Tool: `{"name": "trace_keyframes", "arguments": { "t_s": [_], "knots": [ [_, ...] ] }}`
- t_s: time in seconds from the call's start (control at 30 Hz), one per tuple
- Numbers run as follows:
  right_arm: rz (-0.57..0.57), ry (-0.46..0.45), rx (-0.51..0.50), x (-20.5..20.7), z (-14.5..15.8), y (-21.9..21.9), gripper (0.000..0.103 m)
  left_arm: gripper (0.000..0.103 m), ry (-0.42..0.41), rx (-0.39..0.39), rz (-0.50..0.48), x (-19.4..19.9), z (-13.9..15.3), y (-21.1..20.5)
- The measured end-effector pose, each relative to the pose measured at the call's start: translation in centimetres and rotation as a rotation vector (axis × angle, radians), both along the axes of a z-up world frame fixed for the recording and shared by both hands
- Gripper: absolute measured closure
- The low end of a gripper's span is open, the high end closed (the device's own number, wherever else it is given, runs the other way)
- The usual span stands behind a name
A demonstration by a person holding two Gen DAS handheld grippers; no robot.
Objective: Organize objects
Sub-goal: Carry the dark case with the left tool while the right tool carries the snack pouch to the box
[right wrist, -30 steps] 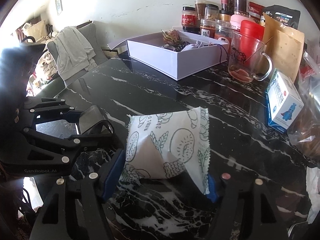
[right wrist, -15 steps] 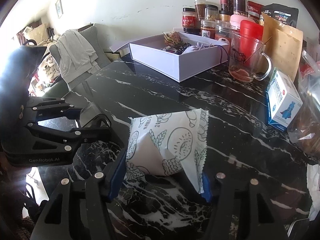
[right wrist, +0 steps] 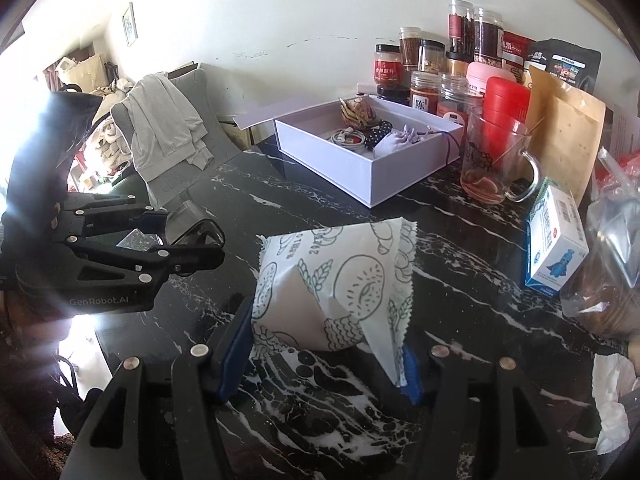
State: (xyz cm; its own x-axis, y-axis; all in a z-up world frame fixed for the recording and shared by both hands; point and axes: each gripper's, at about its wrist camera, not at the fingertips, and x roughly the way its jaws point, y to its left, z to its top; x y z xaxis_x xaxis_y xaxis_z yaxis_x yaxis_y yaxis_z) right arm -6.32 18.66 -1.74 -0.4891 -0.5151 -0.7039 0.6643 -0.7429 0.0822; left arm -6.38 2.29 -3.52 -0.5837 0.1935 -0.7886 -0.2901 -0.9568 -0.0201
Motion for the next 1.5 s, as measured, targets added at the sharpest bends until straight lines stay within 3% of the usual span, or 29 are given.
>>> {"name": "trace_keyframes", "arguments": {
  "t_s": [0.33,0.7,1.5],
  "knots": [
    [0.025,0.031,-0.025,-0.9,2.5,-1.0,0.041,0.061,0.019,-0.003,0.030,-1.5,2.9,-1.5],
    [0.035,0.048,-0.036,-4.6,4.3,-2.4,0.041,0.061,0.035,-0.013,0.059,-5.3,4.9,-2.5],
    [0.043,0.081,-0.036,-15.5,5.7,-6.1,0.041,0.061,0.052,-0.028,0.041,-19.4,6.2,-2.4]
  ]
}}
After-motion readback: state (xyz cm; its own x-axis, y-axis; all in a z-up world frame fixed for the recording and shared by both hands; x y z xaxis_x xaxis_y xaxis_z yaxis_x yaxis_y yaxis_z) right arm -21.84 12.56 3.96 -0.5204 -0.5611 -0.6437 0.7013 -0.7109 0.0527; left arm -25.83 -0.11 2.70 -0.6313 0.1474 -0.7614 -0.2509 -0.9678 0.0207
